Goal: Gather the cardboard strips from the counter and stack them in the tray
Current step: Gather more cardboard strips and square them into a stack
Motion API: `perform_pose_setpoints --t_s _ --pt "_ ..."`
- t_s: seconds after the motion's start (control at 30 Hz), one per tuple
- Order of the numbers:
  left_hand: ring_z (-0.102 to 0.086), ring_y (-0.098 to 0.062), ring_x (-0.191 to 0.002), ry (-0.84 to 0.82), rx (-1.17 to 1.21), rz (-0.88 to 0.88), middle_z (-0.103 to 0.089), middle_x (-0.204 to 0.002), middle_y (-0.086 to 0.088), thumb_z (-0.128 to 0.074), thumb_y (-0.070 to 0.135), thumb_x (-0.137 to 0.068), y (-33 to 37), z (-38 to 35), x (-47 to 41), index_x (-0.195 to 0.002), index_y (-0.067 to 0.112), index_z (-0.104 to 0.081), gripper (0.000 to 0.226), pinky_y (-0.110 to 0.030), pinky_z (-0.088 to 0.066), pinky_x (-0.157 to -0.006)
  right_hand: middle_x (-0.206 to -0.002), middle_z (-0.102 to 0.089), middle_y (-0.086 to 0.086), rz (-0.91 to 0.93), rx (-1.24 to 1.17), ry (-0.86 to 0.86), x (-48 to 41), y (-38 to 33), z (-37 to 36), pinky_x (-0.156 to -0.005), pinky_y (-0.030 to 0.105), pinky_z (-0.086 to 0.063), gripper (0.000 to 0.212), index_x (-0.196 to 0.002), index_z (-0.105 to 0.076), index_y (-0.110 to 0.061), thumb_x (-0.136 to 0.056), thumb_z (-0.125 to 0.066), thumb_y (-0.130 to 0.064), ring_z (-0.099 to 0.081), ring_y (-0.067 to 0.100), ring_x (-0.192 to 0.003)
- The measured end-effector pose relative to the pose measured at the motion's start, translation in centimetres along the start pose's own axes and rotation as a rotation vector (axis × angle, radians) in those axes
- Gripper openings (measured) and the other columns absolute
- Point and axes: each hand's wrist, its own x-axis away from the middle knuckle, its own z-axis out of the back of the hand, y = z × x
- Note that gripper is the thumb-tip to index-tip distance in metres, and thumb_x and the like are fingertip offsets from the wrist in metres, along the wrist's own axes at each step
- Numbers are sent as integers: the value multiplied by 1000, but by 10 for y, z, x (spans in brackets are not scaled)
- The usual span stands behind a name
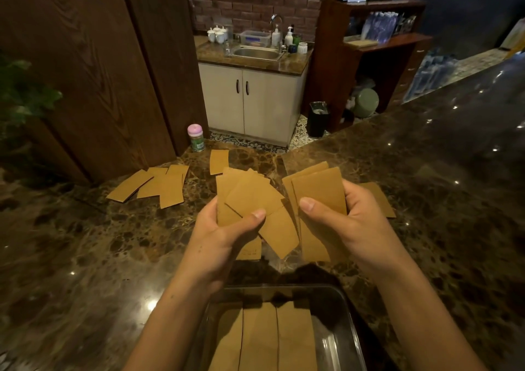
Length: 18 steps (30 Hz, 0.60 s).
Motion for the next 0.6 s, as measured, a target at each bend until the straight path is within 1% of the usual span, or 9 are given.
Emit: perform_pose_setpoints --t_s 0.1,0.2,0.23,0.3,0.37,0.4,0.47,0.53,0.6 --pt "-73 -28 -100 -45 -32 -5 -76 -106 -10 -76 12 -77 -1 -4 1 -120 14 -64 45 -33 -61 -75 -109 -78 2 -34 23 -100 -4 1 -5 -81 28 -61 32 -123 -68 -16 -92 -69 -23 -76 16 -99" --pt "-73 -22 -99 -55 -55 -8 -76 -107 -7 -74 19 -80 0 -11 2 -118 16 -67 38 -30 -60 -75 -109 -77 4 -65 50 -154 -6 4 -13 -83 26 -60 28 -124 -68 -14 -97 -68 -18 -74 15 -99" --pt "-73 -21 -100 -60 -31 8 -76 -108 -7 -70 22 -84 0 -13 2 -120 16 -67 36 -29 -59 -76 -109 -77 3 -68 29 -131 -6 5 -15 -83 26 -60 27 -124 -68 -14 -97 -68 -18 -75 15 -99" --pt "-73 -23 -101 -68 60 49 -76 -112 -10 -60 25 -91 2 -14 4 -124 13 -65 36 -32 -60 -76 -111 -78 3 -67 -36 -25 -5 8 -18 -84 33 -63 27 -124 -69 -14 -97 -68 -17 -76 17 -102" --pt "-74 -23 -98 -37 92 38 -77 -110 -10 -58 22 -90 3 -14 5 -124 12 -64 36 -31 -60 -72 -112 -79 6 -71 -113 101 -5 10 -18 -89 43 -63 26 -124 -68 -14 -97 -68 -17 -77 22 -103" --pt "-74 -24 -98 -10 84 14 -77 -108 -10 -60 20 -88 4 -13 5 -123 11 -64 35 -29 -60 -71 -112 -79 6 -69 -140 142 -5 10 -18 -90 44 -63 26 -124 -68 -15 -98 -68 -17 -77 22 -103" --pt "-74 -26 -101 31 73 -29 -77 -109 -11 -64 15 -86 4 -13 5 -123 12 -63 36 -31 -61 -74 -113 -79 5 -85 -178 152 -3 10 -19 -88 41 -64 29 -126 -67 -15 -97 -68 -17 -77 21 -104" --pt "-74 -26 -102 55 89 -53 -77 -110 -10 -68 12 -84 3 -14 4 -121 13 -64 38 -33 -62 -78 -114 -79 5 -140 -220 106 -1 10 -22 -87 40 -64 33 -128 -67 -16 -95 -69 -20 -77 22 -104" --pt "-75 -24 -100 75 101 -63 -78 -108 -7 -70 11 -81 4 -16 4 -119 14 -65 39 -32 -62 -78 -113 -80 6 -182 -272 78 0 10 -25 -84 38 -64 35 -127 -68 -16 -92 -71 -21 -78 23 -103"
